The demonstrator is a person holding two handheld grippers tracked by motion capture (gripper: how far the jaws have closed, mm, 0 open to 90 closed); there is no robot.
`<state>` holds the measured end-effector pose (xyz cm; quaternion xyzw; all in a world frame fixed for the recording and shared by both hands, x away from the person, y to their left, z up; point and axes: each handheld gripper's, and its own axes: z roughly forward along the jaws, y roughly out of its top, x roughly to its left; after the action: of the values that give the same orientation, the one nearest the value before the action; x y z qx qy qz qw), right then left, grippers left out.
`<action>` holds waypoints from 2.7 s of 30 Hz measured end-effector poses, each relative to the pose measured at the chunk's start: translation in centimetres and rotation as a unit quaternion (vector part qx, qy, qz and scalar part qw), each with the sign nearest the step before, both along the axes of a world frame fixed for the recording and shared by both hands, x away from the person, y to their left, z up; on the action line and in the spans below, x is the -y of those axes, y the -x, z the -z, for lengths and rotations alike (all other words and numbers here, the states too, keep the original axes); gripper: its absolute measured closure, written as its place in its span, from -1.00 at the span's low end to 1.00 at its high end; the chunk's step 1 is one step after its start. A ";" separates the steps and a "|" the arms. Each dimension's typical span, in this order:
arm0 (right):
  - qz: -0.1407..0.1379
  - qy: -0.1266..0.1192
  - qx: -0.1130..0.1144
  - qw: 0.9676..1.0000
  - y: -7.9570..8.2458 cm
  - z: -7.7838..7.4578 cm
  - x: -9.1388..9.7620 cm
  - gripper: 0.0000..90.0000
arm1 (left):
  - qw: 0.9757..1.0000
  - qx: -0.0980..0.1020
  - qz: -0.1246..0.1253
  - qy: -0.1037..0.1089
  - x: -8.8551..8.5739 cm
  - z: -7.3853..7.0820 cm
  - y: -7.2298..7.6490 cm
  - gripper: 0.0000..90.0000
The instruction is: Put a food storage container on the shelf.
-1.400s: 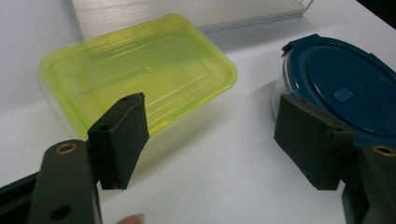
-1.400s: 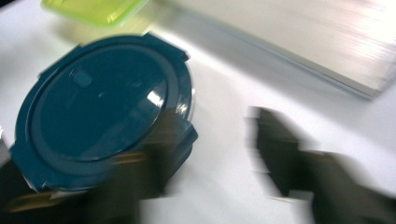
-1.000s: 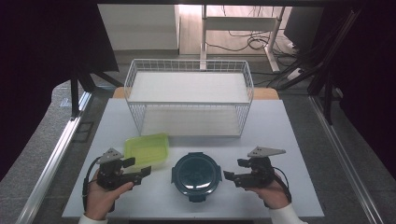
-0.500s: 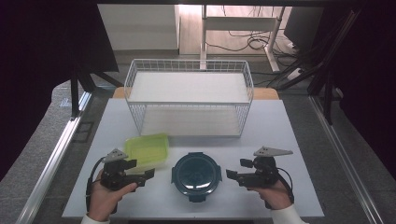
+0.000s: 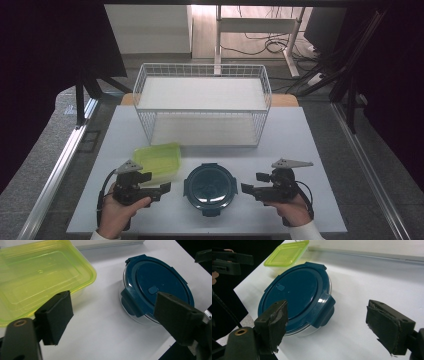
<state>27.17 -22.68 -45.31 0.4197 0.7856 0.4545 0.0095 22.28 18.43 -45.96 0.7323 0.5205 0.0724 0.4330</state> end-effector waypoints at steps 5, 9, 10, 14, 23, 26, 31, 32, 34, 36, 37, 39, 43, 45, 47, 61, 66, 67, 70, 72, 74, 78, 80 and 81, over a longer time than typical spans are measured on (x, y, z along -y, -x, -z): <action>-0.003 0.006 -0.004 1.000 0.0 0.3 -0.3 -0.60 | 1.000 -0.001 0.003 0.002 0.5 0.1 -0.1 -0.56; -0.005 0.010 -0.011 1.000 0.0 0.6 -0.7 -0.61 | 1.000 -0.012 0.016 -0.008 1.4 0.5 -0.5 -0.57; -0.006 0.010 -0.013 1.000 0.0 0.6 -0.8 -0.62 | 1.000 -0.015 0.019 -0.014 1.7 0.6 -0.6 -0.59; -0.010 0.008 -0.021 1.000 -0.1 0.9 -1.2 -0.63 | 0.999 -0.028 0.028 -0.013 2.8 0.8 -0.9 -0.67; -0.008 -0.004 -0.053 0.999 -0.7 2.0 -2.7 -0.65 | 0.997 -0.057 0.046 0.018 4.5 1.4 -1.8 -0.77; -0.008 -0.004 -0.061 0.998 -0.9 2.4 -3.2 -0.67 | 0.996 -0.066 0.052 0.025 5.4 1.7 -2.2 -0.83; -0.012 -0.013 -0.077 0.997 -1.1 2.9 -3.8 -0.68 | 0.993 -0.091 0.052 0.056 6.1 2.4 -2.8 -0.87; -0.013 -0.015 -0.079 0.997 -1.2 2.9 -3.9 -0.68 | 0.993 -0.091 0.052 0.056 6.1 2.4 -2.8 -0.87; -0.011 -0.014 -0.080 0.997 -1.3 3.0 -4.0 -0.68 | 0.991 -0.105 0.048 0.072 6.3 2.9 -3.1 -0.87; -0.009 -0.017 -0.086 0.996 -1.4 3.2 -4.1 -0.69 | 0.990 -0.109 0.050 0.071 6.3 3.1 -3.3 -0.86; -0.008 -0.018 -0.088 0.996 -1.5 3.3 -4.1 -0.69 | 0.990 -0.111 0.050 0.070 6.4 3.3 -3.4 -0.86; -0.007 -0.018 -0.092 0.996 -1.6 3.5 -4.3 -0.70 | 0.990 -0.114 0.048 0.069 6.5 3.5 -3.5 -0.86; -0.008 -0.019 -0.105 0.994 -1.8 4.0 -4.4 -0.71 | 0.988 -0.124 0.049 0.075 6.5 4.0 -3.7 -0.86; -0.007 -0.020 -0.107 0.994 -1.9 4.1 -4.5 -0.72 | 0.988 -0.125 0.048 0.075 6.5 4.1 -3.7 -0.86; -0.008 -0.024 -0.116 0.993 -2.0 4.4 -4.5 -0.73 | 0.987 -0.129 0.048 0.077 6.5 4.4 -3.8 -0.86; -0.007 -0.050 -0.146 0.988 -2.4 5.6 -4.9 -0.68 | 0.982 -0.148 0.057 0.099 7.0 5.5 -4.0 -0.85; -0.012 -0.068 -0.161 0.985 -2.5 5.7 -4.9 -0.52 | 0.976 -0.159 0.072 0.128 7.2 5.9 -4.1 -0.75; -0.010 -0.071 -0.167 0.983 -2.5 5.7 -4.9 -0.50 | 0.976 -0.159 0.072 0.128 7.2 5.9 -4.1 -0.72; -0.006 -0.080 -0.177 0.981 -2.6 5.8 -4.6 -0.44 | 0.976 -0.161 0.071 0.126 7.4 5.8 -4.0 -0.74; -0.006 -0.086 -0.182 0.980 -2.7 5.8 -4.4 -0.40 | 0.976 -0.164 0.067 0.129 7.4 5.9 -3.9 -0.73; -0.006 -0.089 -0.184 0.979 -2.7 5.8 -4.2 -0.37 | 0.975 -0.167 0.062 0.134 7.4 5.9 -3.8 -0.71; -0.011 -0.088 -0.173 0.981 -2.5 5.6 -4.1 -0.33 | 0.972 -0.173 0.050 0.149 7.0 5.9 -3.7 -0.63; -0.011 -0.087 -0.164 0.983 -2.2 5.5 -4.0 -0.31 | 0.972 -0.174 0.048 0.152 6.8 5.8 -3.6 -0.58; -0.011 -0.087 -0.164 0.983 -2.2 5.5 -4.0 -0.31 | 0.972 -0.174 0.048 0.152 6.8 5.8 -3.6 -0.56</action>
<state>29.38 -18.64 -50.77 0.4794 0.7381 0.4465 -0.1610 25.84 11.59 -51.78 0.6835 0.5566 -0.1567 0.4454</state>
